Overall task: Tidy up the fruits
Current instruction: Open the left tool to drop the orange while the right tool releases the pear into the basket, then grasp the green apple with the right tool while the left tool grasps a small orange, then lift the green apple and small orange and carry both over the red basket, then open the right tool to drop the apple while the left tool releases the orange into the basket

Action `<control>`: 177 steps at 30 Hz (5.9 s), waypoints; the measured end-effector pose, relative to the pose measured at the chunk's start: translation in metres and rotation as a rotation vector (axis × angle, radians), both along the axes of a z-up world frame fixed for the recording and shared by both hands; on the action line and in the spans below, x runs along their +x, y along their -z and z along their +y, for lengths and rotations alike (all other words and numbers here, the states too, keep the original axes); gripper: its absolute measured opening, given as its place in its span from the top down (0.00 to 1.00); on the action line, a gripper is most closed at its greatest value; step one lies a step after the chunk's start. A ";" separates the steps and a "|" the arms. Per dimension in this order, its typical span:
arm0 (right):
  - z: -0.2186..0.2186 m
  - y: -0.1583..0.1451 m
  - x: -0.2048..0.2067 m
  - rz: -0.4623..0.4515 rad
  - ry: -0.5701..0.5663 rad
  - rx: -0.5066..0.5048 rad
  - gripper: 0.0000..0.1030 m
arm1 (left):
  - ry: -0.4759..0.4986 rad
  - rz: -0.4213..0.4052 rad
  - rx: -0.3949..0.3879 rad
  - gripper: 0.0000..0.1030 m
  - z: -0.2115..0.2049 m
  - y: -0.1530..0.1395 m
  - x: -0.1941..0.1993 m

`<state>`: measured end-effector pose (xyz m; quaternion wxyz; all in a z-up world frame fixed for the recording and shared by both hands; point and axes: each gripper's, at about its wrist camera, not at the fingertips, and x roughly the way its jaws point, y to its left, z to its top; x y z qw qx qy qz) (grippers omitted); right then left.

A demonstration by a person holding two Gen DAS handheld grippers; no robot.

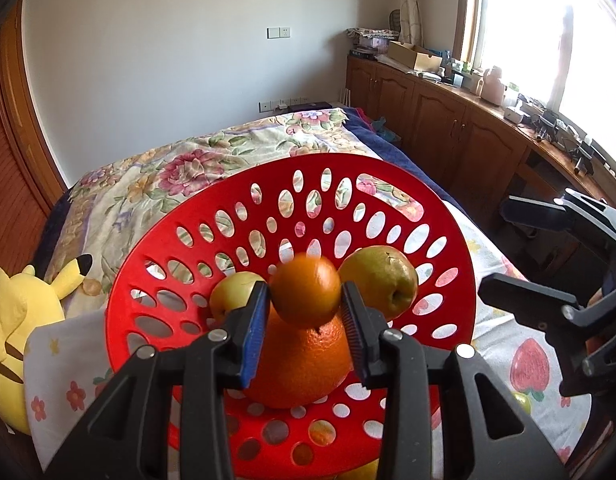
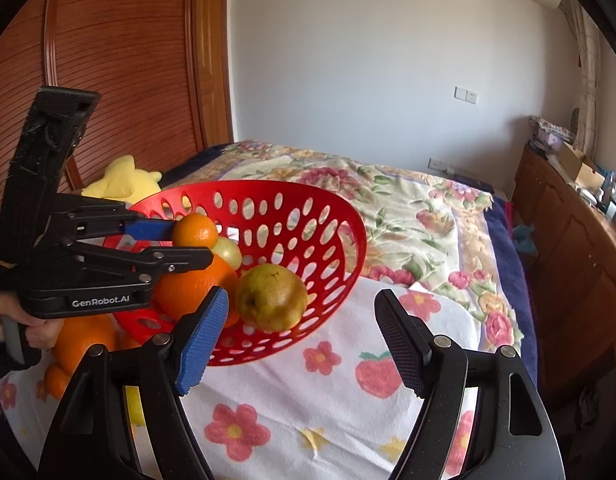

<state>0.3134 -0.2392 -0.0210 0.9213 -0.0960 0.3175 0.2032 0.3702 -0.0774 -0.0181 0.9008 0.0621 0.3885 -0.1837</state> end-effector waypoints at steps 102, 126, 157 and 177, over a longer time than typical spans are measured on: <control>-0.008 0.090 -0.104 0.287 0.142 -0.034 0.42 | -0.050 0.174 -0.088 0.58 0.097 0.073 -0.186; -0.002 0.051 -0.107 0.212 0.085 0.023 0.43 | 0.005 -0.007 -0.103 0.58 0.100 -0.005 -0.196; 0.061 -0.012 0.014 0.083 -0.082 -0.013 0.43 | -0.004 -0.133 -0.083 0.58 0.083 -0.051 -0.075; 0.071 0.018 0.073 0.211 -0.054 -0.029 0.43 | -0.016 -0.078 -0.059 0.58 0.072 -0.029 -0.037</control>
